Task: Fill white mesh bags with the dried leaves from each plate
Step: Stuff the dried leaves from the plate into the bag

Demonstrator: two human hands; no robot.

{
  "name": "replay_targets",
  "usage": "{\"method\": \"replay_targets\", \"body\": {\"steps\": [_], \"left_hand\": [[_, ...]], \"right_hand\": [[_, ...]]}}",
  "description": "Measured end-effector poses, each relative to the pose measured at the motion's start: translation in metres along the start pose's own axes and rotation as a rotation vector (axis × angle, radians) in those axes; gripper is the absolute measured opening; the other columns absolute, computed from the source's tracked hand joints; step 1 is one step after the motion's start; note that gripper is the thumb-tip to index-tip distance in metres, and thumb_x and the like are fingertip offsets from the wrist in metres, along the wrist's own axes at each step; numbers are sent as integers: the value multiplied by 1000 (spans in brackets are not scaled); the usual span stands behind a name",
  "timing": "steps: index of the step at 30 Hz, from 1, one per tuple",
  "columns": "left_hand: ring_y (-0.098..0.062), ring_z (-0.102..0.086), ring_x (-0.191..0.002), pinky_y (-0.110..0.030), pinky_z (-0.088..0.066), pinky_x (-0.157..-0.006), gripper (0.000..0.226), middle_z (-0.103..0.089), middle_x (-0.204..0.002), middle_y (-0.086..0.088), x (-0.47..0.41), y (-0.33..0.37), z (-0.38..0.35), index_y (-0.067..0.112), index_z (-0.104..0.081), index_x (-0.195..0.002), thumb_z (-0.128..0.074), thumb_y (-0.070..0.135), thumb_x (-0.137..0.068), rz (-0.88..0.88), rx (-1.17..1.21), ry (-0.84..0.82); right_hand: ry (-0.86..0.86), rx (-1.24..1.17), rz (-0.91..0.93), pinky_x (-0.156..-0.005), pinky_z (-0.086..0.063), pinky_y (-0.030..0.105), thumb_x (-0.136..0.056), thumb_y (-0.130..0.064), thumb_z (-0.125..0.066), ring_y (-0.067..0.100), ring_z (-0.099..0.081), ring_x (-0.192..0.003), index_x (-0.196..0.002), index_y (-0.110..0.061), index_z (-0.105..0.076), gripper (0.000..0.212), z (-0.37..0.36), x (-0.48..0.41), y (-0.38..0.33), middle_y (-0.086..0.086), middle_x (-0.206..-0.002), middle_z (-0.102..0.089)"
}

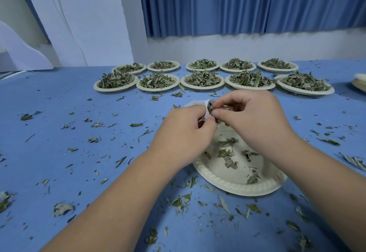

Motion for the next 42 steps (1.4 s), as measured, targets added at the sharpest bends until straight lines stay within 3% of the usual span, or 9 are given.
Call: {"method": "replay_targets", "body": {"steps": [2,5,10,18,23,26,31,35,42], "left_hand": [[-11,-36,-48,-29,-26,-47,43,-42,-49,11,0,1,1,23,-36,-52,-54,35,-89,-5,10,3],[-11,-35,-48,-30,-29,-48,39,-38,-49,7,0,-1,4,19,-38,-56,-55,33,-89,8,4,26],[-10,-35,-48,-30,-30,-48,35,-40,-51,6,0,1,4,14,-44,-61,-55,30,-89,-20,7,27],[-8,-37,-48,-29,-30,-48,31,-44,-50,11,0,1,3,25,-43,-55,-46,38,-83,-18,66,17],[-10,-36,-49,-35,-35,-50,34,-41,-50,8,-1,1,5,18,-41,-56,-46,41,-81,3,102,31],[-23,-48,-58,-43,-43,-55,35,-53,-59,-6,-2,2,9,8,-47,-64,-48,35,-86,5,147,51],[-28,-56,-71,-49,-49,-65,30,-59,-71,-12,-3,2,14,5,-54,-69,-46,31,-80,23,247,62],[-24,-48,-60,-46,-42,-55,28,-53,-61,-9,-5,3,21,7,-46,-63,-45,30,-79,-16,193,112],[-13,-29,-49,-32,-26,-48,30,-33,-47,3,-5,6,19,17,-30,-52,-42,32,-74,-9,44,101]], "right_hand": [[-33,3,12,-61,-43,9,-77,-12,-75,-5,-60,-63,-76,-32,-73,19,-4,0,-3,-18,-65,-66],[-108,-119,9,-77,-55,23,-82,-4,-70,9,-69,-76,-90,-25,-73,23,-7,1,-6,-7,-80,-73],[-62,-235,8,-65,-57,20,-78,3,-72,14,-69,-63,-78,-17,-72,20,1,0,-7,1,-68,-71],[-109,-33,31,-72,-51,13,-79,-14,-74,-3,-66,-76,-80,-29,-77,15,-4,-2,-6,-15,-78,-73],[-166,-64,29,-67,-49,33,-68,-17,-83,24,-61,-68,-70,-21,-76,8,-7,-9,-11,2,-73,-72],[-165,-12,-39,-59,-38,27,-61,-27,-86,10,-47,-60,-73,-21,-67,24,-8,-24,-1,-4,-68,-59],[-648,-328,-384,-58,-53,23,-67,-24,-74,13,-66,-71,-104,-18,-68,38,-52,-23,13,1,-83,-68],[-708,-483,-395,-52,-53,18,-80,7,-61,10,-63,-59,-87,-8,-68,18,-69,-25,4,5,-72,-65],[-427,-133,-150,-36,-36,17,-69,16,-53,2,-34,-30,-32,-21,-50,52,-61,-35,-5,-14,-34,-34]]}}
Point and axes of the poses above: each hand's wrist, its own x-axis away from the middle knuckle, its own z-axis out of the back of the hand, y = z × x, the point moved 9 cm from there along -x, towards the middle knuckle
